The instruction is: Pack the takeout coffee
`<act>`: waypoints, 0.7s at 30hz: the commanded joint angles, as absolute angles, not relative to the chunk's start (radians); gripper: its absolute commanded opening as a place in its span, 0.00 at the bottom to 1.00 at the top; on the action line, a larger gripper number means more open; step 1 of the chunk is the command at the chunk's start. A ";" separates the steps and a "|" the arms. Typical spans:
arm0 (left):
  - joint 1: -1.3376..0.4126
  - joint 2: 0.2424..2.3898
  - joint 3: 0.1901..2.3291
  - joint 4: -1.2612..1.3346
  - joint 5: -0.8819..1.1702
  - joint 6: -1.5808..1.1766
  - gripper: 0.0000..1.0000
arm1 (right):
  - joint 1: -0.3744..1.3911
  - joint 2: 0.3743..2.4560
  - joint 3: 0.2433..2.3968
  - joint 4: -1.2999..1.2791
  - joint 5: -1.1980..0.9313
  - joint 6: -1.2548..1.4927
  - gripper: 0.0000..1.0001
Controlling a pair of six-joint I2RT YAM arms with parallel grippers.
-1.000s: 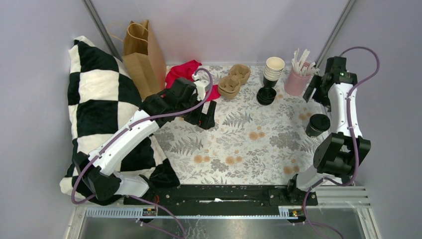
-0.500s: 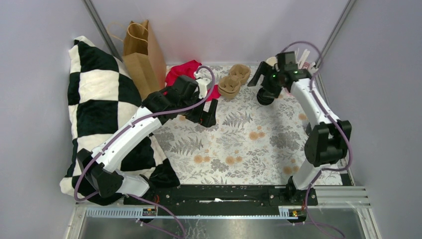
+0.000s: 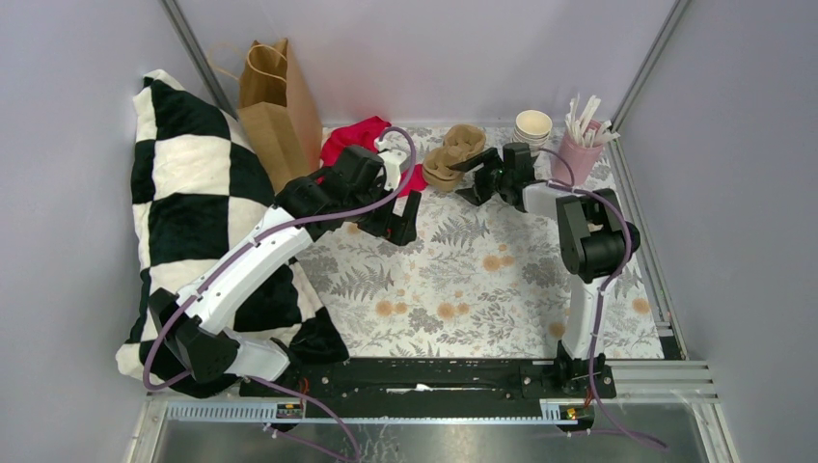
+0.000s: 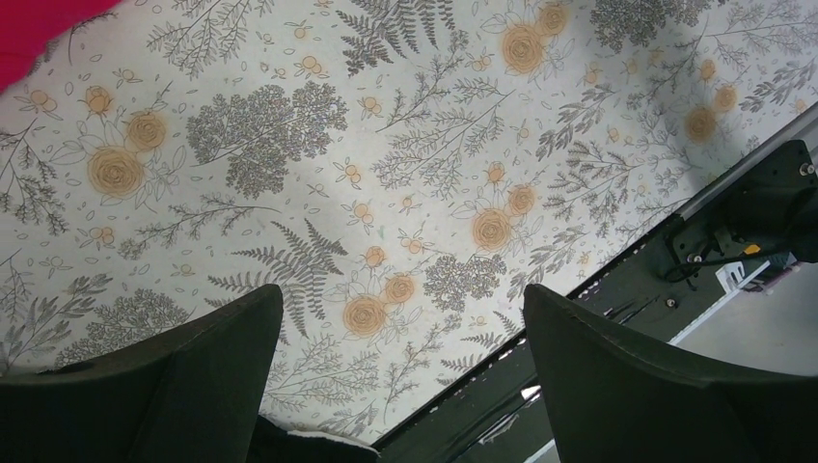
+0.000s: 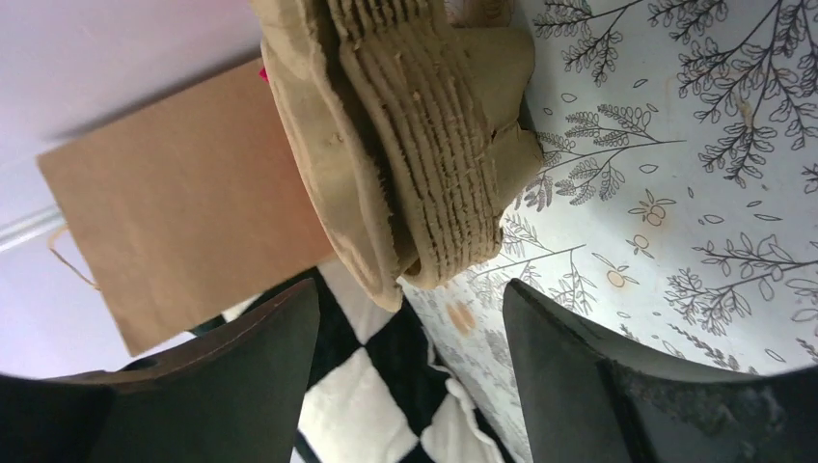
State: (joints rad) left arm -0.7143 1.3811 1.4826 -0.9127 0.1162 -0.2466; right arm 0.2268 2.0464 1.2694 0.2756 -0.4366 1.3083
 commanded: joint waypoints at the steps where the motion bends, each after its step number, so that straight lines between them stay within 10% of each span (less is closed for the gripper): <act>1: -0.719 1.339 1.502 -0.900 0.082 -0.223 0.99 | 0.239 2.050 1.244 0.478 -0.430 1.471 0.76; 21: -0.722 1.344 1.489 -0.897 0.100 -0.227 0.99 | 0.241 2.026 1.203 0.518 -0.431 1.508 0.48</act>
